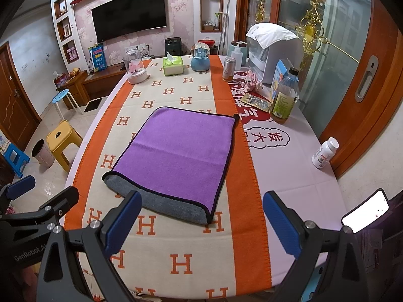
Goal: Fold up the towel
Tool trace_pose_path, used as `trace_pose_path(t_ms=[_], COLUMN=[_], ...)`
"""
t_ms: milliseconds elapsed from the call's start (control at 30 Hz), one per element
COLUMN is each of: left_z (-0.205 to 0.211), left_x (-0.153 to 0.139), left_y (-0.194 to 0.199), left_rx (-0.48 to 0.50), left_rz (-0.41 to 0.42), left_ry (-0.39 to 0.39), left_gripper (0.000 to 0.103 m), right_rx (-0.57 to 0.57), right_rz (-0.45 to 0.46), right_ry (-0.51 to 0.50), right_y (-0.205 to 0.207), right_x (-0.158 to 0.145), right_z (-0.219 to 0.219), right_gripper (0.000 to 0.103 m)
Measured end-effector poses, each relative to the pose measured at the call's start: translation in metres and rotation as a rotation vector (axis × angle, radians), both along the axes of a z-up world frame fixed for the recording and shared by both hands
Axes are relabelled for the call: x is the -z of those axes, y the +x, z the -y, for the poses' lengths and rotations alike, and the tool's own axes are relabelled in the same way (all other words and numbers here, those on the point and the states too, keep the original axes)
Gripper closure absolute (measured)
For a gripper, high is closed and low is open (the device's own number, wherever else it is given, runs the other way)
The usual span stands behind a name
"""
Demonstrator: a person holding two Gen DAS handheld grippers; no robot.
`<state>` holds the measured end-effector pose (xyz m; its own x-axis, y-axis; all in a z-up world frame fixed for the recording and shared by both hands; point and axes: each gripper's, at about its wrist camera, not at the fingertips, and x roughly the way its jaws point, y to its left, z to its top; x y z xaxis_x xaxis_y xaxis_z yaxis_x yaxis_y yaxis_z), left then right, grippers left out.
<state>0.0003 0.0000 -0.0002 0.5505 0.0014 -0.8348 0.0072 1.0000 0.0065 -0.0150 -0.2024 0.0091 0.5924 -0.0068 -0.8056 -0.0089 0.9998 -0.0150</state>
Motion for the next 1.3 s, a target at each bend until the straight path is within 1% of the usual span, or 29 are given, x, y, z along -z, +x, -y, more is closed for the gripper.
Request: trace_pose_path(t_ms=[233, 367, 767, 1000, 1067, 1167, 1300], left_z=[0.001, -0.001, 0.002, 0.002, 0.001, -0.003, -0.003], left_x=[0.000, 0.003, -0.002, 0.001, 0.009, 0.012, 0.012], left_y=[0.000, 0.001, -0.003, -0.006, -0.004, -0.005, -0.004], left_rx=[0.005, 0.008, 0.009, 0.009, 0.013, 0.016, 0.016], left_rz=[0.004, 0.004, 0.002, 0.000, -0.001, 0.001, -0.001], left_ry=[-0.007, -0.008, -0.010, -0.009, -0.008, -0.006, -0.006], left_gripper=[0.001, 0.001, 0.001, 0.001, 0.001, 0.001, 0.001], right_rx=[0.003, 0.005, 0.005, 0.004, 0.002, 0.005, 0.005], right_rz=[0.001, 0.000, 0.004, 0.006, 0.008, 0.007, 0.007], right_ry=[0.001, 0.001, -0.001, -0.002, -0.003, -0.003, -0.004], right_y=[-0.003, 0.001, -0.002, -0.002, -0.005, -0.005, -0.005], right_x=[0.002, -0.005, -0.005, -0.005, -0.010, -0.010, -0.009], right_z=[-0.003, -0.001, -0.004, -0.004, 0.001, 0.000, -0.001], right_gripper=[0.006, 0.006, 0.006, 0.006, 0.006, 0.006, 0.006])
